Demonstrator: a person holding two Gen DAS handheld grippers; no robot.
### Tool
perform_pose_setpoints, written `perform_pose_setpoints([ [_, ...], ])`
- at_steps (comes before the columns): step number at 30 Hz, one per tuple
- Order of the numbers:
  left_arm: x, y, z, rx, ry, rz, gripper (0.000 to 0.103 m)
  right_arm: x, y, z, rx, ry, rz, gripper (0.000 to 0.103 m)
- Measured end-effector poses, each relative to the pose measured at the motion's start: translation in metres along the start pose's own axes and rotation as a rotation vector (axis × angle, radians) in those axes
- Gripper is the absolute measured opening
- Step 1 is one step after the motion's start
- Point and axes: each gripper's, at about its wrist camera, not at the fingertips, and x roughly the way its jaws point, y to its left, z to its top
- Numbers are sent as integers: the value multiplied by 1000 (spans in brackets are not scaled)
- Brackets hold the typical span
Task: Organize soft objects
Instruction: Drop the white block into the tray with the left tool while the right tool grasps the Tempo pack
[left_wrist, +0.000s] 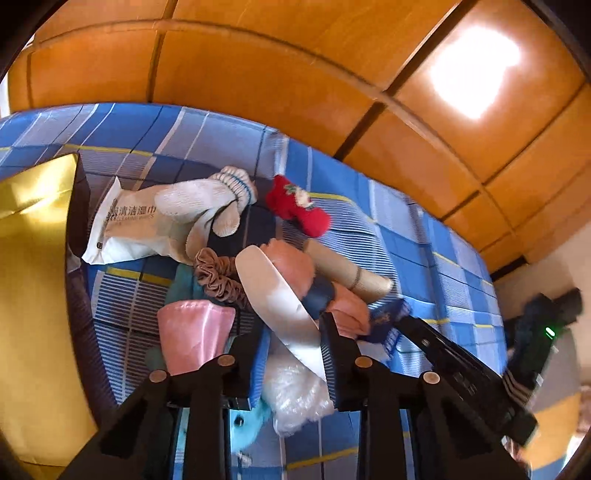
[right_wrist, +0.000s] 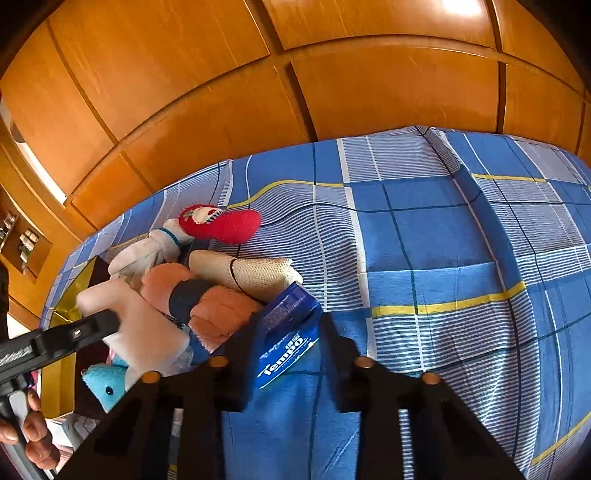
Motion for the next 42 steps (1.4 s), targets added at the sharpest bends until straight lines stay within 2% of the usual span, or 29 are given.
perform_pose_setpoints([
  [4, -29, 0, -4, 60, -44, -59, 27, -1, -3, -1, 16, 8, 18, 26],
  [7, -51, 4, -6, 104, -99, -52, 27, 0, -5, -2, 33, 14, 43, 26],
  [13, -99, 42, -11, 114, -177, 3, 27, 4, -6, -3, 67, 24, 48, 54],
  [15, -115, 65, -11, 103, -196, 56, 27, 8, -3, -4, 68, 29, 44, 74],
  [20, -137, 134, -8, 25, -201, 172, 28, 21, 7, -6, 42, 53, 33, 79],
  [24, -136, 177, 0, -6, -172, 243, 28, 30, 4, -5, 59, 79, 45, 79],
  [25, -132, 181, -1, -4, -155, 239, 29, 33, 2, -6, 66, 89, 56, 77],
  [27, -123, 191, 1, -12, -134, 240, 29, 34, 1, -8, 62, 96, 47, 61],
  [28, -114, 195, 4, -3, -110, 216, 30, 35, 1, -8, 56, 96, 40, 57],
  [34, -76, 191, 21, 49, -45, 211, 33, 33, 5, -9, 26, 88, 26, 48],
  [35, -70, 188, 25, 62, -46, 207, 36, 32, 6, -9, 16, 85, 24, 44],
  [37, -66, 184, 34, 66, -55, 215, 56, 31, 8, -8, -3, 79, 14, 42],
  [42, -63, 185, 49, 47, -83, 281, 59, 30, 7, -6, -13, 77, 4, 38],
])
